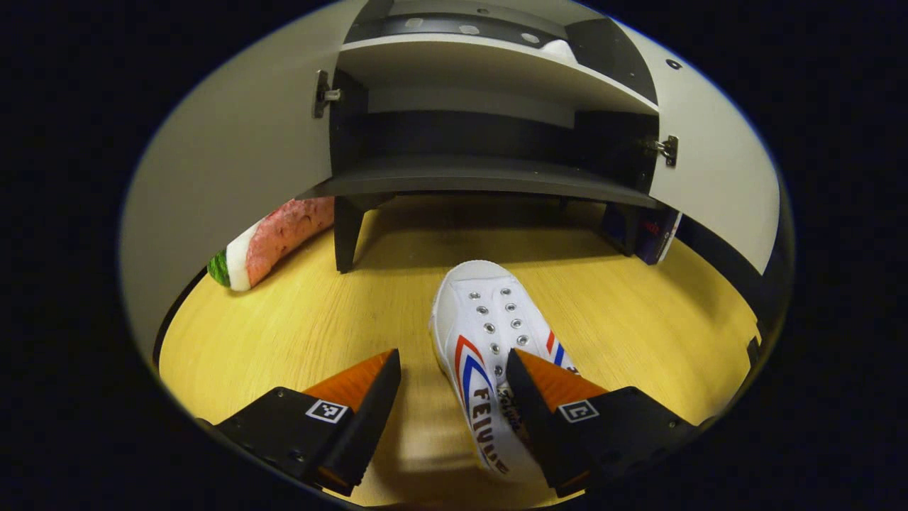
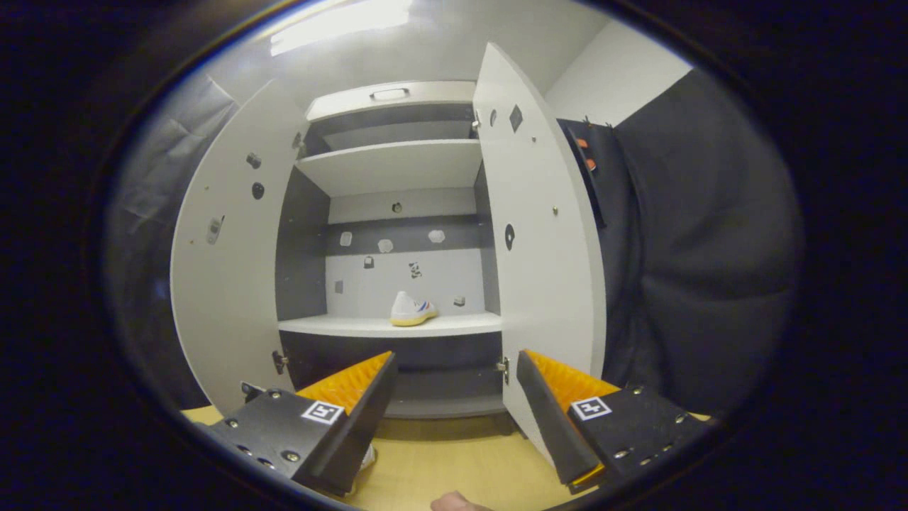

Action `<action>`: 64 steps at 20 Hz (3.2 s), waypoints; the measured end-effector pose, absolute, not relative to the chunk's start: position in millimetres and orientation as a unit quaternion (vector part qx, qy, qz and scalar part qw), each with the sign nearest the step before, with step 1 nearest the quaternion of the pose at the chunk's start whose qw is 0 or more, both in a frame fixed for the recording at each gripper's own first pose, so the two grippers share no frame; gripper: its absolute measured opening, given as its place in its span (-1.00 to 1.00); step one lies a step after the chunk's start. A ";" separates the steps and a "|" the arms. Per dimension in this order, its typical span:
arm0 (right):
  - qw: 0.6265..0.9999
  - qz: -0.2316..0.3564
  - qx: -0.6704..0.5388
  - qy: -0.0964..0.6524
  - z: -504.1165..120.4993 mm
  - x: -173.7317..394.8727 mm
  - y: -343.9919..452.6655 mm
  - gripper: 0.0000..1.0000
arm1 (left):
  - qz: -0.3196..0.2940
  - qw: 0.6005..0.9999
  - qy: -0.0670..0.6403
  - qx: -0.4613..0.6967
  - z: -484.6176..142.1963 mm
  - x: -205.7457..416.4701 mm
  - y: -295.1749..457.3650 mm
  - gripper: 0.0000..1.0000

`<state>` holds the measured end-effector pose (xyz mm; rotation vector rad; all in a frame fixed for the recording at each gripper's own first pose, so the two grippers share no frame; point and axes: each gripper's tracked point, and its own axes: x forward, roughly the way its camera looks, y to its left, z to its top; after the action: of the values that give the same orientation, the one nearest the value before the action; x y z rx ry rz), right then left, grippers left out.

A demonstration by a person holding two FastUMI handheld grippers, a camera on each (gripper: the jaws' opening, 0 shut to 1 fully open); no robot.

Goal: Grab one shoe with the right hand and put it into the shoe cabinet, grab the other shoe with the left hand and put it into the shoe cabinet; then close the right door with the right hand and the left door with the left hand.

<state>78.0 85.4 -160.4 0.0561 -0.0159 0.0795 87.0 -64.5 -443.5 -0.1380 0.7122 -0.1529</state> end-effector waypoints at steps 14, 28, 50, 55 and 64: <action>0.995 0.088 0.024 -0.030 -144.0 83.0 74.9 1.00 | -0.100 0.923 0.371 0.012 -441.2 89.0 -77.4 -0.95; 0.991 0.115 0.057 -0.033 -145.7 85.6 33.7 1.00 | -0.071 0.976 0.206 0.013 -232.9 129.0 -67.6 -0.99; 0.977 0.192 0.097 -0.005 -158.9 78.0 70.9 1.00 | -0.015 0.996 0.076 -0.051 -19.3 356.8 -77.7 -0.99; 0.979 0.181 0.090 -0.002 -160.4 81.3 64.8 1.00 | 0.012 0.991 0.131 -0.028 -62.9 396.3 -65.2 -1.00; 0.980 0.176 0.096 0.000 -161.6 79.1 57.3 1.00 | 0.003 0.984 0.177 -0.033 -102.4 406.6 -58.2 -0.68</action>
<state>79.1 57.3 -161.6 0.1928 0.0008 0.3541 406.6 -58.2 -102.4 -0.0670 0.3561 0.0056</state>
